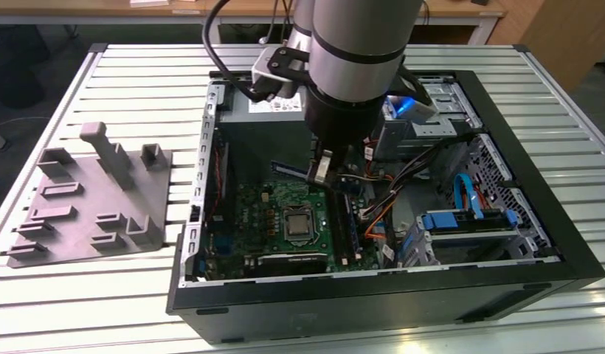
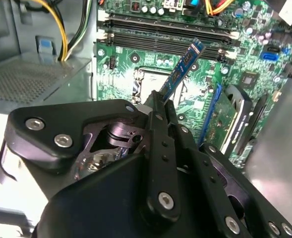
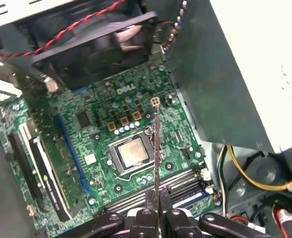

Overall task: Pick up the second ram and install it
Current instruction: 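Insert the second ram into the second slot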

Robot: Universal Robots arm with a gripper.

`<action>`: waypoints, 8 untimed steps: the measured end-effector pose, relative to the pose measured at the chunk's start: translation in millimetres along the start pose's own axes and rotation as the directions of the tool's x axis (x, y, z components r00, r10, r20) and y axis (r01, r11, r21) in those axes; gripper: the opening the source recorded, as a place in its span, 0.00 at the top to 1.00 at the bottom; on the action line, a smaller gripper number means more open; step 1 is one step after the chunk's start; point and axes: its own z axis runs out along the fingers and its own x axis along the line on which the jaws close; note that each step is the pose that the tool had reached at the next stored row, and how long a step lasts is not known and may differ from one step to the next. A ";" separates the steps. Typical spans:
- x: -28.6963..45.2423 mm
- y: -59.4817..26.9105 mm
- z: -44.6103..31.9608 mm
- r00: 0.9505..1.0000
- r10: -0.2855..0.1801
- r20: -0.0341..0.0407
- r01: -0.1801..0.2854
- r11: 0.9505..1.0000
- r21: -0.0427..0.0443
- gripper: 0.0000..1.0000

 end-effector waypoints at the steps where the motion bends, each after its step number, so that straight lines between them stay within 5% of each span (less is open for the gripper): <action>1: 0.0 0.0 0.1 1.000 0.015 0.001 -0.015 1.000 0.001 0.86; 8: 0.0 0.0 0.6 0.993 0.119 0.007 -0.119 0.993 0.008 0.86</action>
